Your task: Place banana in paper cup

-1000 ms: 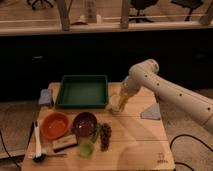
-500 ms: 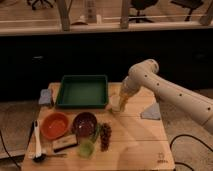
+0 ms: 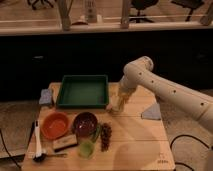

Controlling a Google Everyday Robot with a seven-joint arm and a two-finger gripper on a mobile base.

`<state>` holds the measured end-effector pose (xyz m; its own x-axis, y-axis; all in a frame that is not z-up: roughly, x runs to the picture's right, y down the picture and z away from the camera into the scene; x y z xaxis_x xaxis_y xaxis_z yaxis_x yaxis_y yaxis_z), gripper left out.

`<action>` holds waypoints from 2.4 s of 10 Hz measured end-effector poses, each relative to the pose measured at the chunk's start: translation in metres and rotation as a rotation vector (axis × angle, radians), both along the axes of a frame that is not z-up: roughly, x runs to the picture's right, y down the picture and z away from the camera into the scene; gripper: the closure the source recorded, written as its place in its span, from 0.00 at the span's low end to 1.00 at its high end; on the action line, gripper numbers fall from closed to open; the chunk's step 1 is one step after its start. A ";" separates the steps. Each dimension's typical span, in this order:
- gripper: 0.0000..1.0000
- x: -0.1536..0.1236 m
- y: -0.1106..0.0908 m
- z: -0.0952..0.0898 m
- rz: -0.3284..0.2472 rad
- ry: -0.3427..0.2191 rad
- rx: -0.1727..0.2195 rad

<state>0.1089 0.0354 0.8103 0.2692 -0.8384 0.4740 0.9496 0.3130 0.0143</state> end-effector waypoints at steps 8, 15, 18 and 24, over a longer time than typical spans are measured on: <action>0.65 -0.023 -0.014 -0.008 0.001 0.004 -0.037; 0.20 -0.024 -0.020 0.000 0.001 0.002 -0.055; 0.20 -0.019 -0.021 0.001 0.005 -0.002 -0.055; 0.20 -0.017 -0.022 0.004 0.002 -0.016 -0.058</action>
